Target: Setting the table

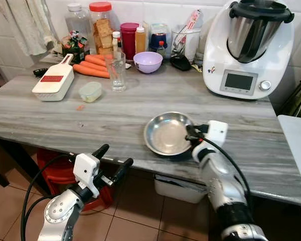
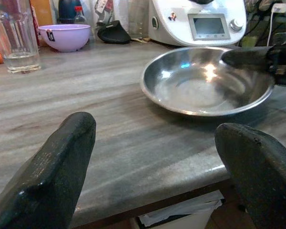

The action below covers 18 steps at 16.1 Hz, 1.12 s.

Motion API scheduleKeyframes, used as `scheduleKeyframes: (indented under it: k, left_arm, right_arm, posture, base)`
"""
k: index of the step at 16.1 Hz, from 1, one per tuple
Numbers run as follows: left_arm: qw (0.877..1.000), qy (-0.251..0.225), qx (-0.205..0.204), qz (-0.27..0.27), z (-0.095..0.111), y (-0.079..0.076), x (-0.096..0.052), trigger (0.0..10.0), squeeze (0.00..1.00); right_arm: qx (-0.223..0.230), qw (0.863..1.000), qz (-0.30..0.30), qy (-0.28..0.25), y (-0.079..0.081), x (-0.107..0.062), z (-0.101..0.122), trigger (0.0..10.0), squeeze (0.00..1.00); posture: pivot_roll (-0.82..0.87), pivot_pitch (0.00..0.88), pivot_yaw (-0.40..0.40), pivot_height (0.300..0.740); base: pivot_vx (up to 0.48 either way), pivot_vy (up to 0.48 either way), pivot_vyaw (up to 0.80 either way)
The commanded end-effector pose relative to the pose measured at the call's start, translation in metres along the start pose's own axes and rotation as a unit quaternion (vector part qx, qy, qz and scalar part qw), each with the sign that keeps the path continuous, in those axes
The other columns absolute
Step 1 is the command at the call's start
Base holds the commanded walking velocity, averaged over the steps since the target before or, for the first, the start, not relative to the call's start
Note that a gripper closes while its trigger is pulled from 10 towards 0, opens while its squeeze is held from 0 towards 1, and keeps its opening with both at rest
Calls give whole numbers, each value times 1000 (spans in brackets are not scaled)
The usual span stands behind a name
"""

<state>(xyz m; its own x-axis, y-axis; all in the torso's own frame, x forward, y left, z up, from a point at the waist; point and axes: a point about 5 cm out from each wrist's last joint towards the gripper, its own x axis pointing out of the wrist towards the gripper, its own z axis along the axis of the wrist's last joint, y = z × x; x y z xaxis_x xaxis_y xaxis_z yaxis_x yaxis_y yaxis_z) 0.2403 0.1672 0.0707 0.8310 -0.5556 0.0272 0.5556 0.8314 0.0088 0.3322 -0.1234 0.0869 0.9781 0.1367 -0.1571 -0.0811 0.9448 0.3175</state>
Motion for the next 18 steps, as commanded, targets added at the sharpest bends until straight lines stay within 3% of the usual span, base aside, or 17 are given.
scheduleKeyframes:
  k: [1, 5, 6, 7, 16, 18]
  left_arm:
    - [1000, -4, 3, -11, 4, 1, 1, 10000, 0]
    - [1000, -4, -6, -27, 3, -2, 2, 10000, 0]
    - [999, -4, -9, -33, 3, -3, 3, 10000, 0]
    - [999, -3, -8, -35, 3, -3, 3, 10000, 0]
    - [999, 5, -7, -43, -3, -4, 3, 10000, 0]
    - [1000, 5, -2, 8, -5, 7, 4, 10000, 0]
  right_arm:
    - [8, 1000, 2, -5, 4, 5, 4, 10000, 0]
    - [23, 1000, -6, 15, 7, 14, 1, 10000, 0]
    - [32, 999, -7, 19, 8, 16, 0, 10000, 267]
    - [37, 999, -7, 21, 9, 18, 0, 10000, 1000]
    - [60, 998, 9, -1, 15, 22, 2, 10000, 1000]
    - [7, 999, 1, -48, 4, 14, 11, 10000, 1000]
  posture:
    - [20, 0, -12, 740]
    - [13, 0, -9, 740]
    - [13, 0, -9, 740]
    - [13, 0, -8, 740]
    - [17, 0, -10, 740]
    - [15, 0, -17, 740]
  base:
    - [0, 0, 0]
    - [0, 0, 0]
    - [0, 0, 0]
    - [0, 0, 0]
    - [0, 0, 0]
    - [0, 0, 0]
